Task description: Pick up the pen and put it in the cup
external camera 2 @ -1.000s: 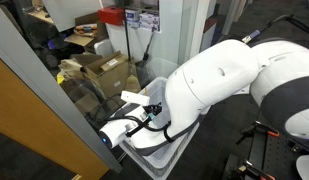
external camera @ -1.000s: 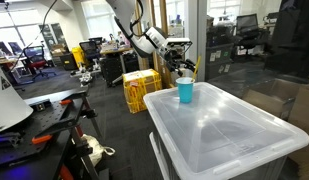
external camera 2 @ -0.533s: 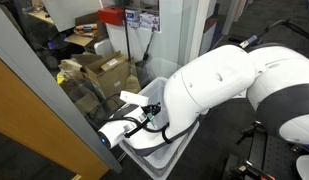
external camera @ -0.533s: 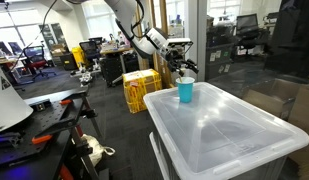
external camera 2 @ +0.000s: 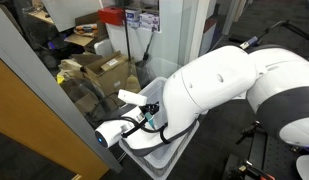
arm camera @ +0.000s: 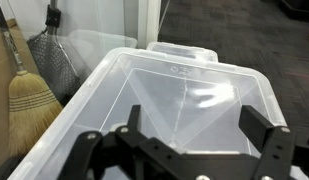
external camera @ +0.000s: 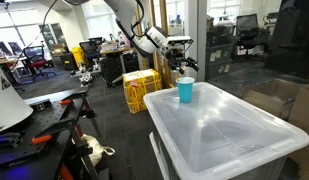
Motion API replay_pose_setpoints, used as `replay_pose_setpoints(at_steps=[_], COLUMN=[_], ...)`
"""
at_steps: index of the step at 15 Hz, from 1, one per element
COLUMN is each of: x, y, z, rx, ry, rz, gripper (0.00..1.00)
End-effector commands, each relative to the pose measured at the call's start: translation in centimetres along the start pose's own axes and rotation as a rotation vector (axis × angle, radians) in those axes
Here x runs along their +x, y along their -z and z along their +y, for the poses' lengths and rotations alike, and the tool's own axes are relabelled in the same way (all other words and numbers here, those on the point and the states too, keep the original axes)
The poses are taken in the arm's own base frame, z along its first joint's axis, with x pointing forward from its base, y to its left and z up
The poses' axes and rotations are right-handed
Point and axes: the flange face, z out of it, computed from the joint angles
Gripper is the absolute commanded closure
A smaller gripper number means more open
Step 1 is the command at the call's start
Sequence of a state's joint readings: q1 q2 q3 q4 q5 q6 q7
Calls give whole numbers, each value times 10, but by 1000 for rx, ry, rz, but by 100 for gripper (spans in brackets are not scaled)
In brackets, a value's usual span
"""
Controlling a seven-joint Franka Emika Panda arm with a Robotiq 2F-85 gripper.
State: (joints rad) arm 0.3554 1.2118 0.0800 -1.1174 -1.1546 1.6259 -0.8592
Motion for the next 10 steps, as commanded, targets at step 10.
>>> replay_pose_setpoints(at_steps=[10], x=[-68], y=[-3], z=[-18], rx=[101], ry=[-85], rz=[59], gripper=[0])
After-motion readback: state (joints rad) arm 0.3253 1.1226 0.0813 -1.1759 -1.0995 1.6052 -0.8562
